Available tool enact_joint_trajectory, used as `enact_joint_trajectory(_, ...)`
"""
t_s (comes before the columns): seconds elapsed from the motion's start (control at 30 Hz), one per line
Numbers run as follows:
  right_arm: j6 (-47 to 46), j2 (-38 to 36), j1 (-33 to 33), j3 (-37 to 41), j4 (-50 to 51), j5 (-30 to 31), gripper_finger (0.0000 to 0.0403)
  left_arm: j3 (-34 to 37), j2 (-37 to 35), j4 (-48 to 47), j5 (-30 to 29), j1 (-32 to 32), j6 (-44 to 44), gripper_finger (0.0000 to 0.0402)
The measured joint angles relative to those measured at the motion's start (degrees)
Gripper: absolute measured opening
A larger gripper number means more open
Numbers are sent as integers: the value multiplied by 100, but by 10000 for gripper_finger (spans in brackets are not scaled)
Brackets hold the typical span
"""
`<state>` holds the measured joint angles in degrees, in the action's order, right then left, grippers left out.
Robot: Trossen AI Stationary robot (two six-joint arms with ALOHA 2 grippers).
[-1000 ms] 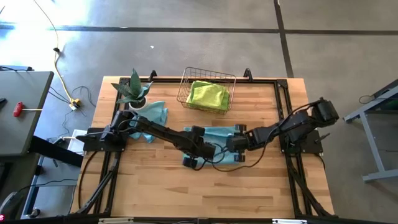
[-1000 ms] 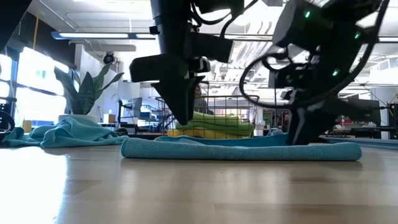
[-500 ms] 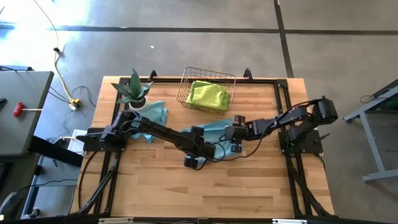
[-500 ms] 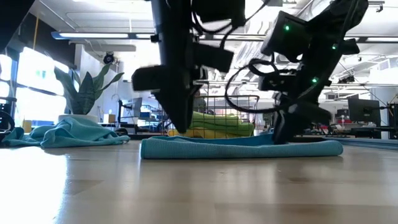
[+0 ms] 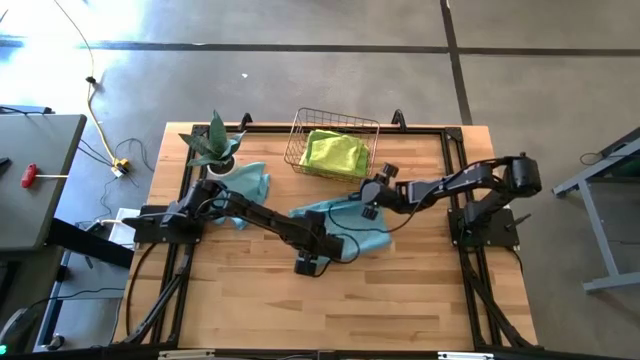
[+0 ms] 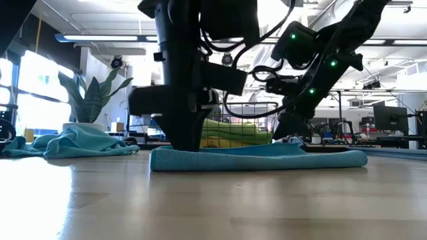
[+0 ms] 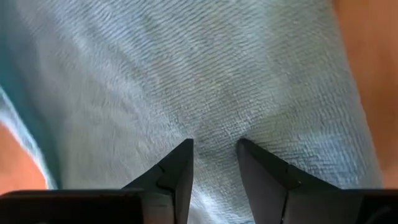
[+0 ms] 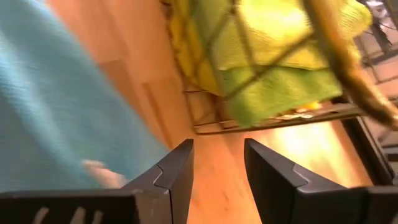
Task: Fold microfiber towels
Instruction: Fold the bottom blue microfiber towel
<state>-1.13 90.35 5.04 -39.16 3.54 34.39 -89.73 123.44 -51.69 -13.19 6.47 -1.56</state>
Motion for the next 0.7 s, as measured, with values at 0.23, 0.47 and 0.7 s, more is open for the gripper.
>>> enact_joint_trajectory(0.23,-156,-100,49,-88,182,-469,133,0,0,310,544,230,-156,115)
enact_joint_trajectory(0.47,-1450,-754,-519,-233,1175,-1748,133,0,-36,71,394,439,-285,115)
enact_joint_trajectory(0.7,-2789,-1185,-1035,135,1510,-2065,133,-3,-325,-458,249,491,-251,115)
